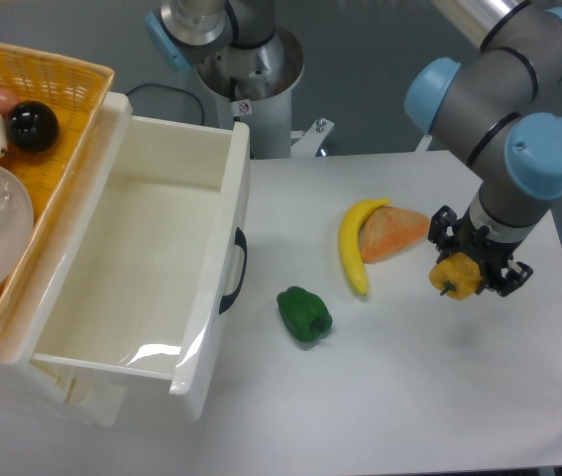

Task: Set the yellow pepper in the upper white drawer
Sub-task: 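Lift the yellow pepper in the gripper up off the table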

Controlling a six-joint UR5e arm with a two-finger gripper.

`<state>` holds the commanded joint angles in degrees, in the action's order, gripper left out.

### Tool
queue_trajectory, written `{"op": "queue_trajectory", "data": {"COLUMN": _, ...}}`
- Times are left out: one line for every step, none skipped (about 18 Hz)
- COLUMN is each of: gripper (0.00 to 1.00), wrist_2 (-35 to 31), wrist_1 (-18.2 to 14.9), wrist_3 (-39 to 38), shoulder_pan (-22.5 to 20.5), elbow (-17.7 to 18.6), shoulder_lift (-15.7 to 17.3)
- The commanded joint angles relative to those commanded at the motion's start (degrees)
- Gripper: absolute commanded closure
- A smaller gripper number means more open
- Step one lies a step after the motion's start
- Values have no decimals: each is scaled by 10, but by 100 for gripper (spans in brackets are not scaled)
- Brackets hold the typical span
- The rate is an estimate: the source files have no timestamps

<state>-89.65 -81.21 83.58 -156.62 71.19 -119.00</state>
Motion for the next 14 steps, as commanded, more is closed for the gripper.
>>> {"op": "queue_trajectory", "data": {"gripper": 60, "wrist_2": 1, "wrist_1": 0, "wrist_3": 0, "shoulder_pan": 0, "elbow": 0, "shoulder_lift": 1}}
{"op": "queue_trajectory", "data": {"gripper": 60, "wrist_2": 2, "wrist_1": 0, "wrist_3": 0, "shoulder_pan": 0, "elbow": -1, "shoulder_lift": 1}}
{"op": "queue_trajectory", "data": {"gripper": 60, "wrist_2": 3, "wrist_1": 0, "wrist_3": -1, "shoulder_pan": 0, "elbow": -3, "shoulder_lift": 3}}
{"op": "queue_trajectory", "data": {"gripper": 60, "wrist_2": 3, "wrist_1": -1, "wrist_3": -2, "shoulder_pan": 1, "elbow": -3, "shoulder_lift": 8}}
{"op": "queue_trajectory", "data": {"gripper": 60, "wrist_2": 4, "wrist_1": -5, "wrist_3": -6, "shoulder_pan": 3, "elbow": -3, "shoulder_lift": 13}}
{"op": "queue_trajectory", "data": {"gripper": 60, "wrist_2": 4, "wrist_1": -15, "wrist_3": -9, "shoulder_pan": 4, "elbow": -3, "shoulder_lift": 19}}
{"op": "queue_trajectory", "data": {"gripper": 60, "wrist_2": 6, "wrist_1": -26, "wrist_3": -10, "shoulder_pan": 4, "elbow": -3, "shoulder_lift": 31}}
{"op": "queue_trajectory", "data": {"gripper": 60, "wrist_2": 13, "wrist_1": -37, "wrist_3": -10, "shoulder_pan": 4, "elbow": -3, "shoulder_lift": 39}}
{"op": "queue_trajectory", "data": {"gripper": 60, "wrist_2": 23, "wrist_1": -47, "wrist_3": -12, "shoulder_pan": 4, "elbow": -2, "shoulder_lift": 53}}
{"op": "queue_trajectory", "data": {"gripper": 60, "wrist_2": 30, "wrist_1": -58, "wrist_3": -22, "shoulder_pan": 4, "elbow": -2, "shoulder_lift": 67}}
{"op": "queue_trajectory", "data": {"gripper": 60, "wrist_2": 35, "wrist_1": -68, "wrist_3": -35, "shoulder_pan": 4, "elbow": -2, "shoulder_lift": 79}}
{"op": "queue_trajectory", "data": {"gripper": 60, "wrist_2": 39, "wrist_1": -76, "wrist_3": -45, "shoulder_pan": 8, "elbow": 1, "shoulder_lift": 91}}
{"op": "queue_trajectory", "data": {"gripper": 60, "wrist_2": 40, "wrist_1": -85, "wrist_3": -51, "shoulder_pan": 13, "elbow": 3, "shoulder_lift": 104}}
{"op": "queue_trajectory", "data": {"gripper": 60, "wrist_2": 40, "wrist_1": -97, "wrist_3": -56, "shoulder_pan": 19, "elbow": 4, "shoulder_lift": 112}}
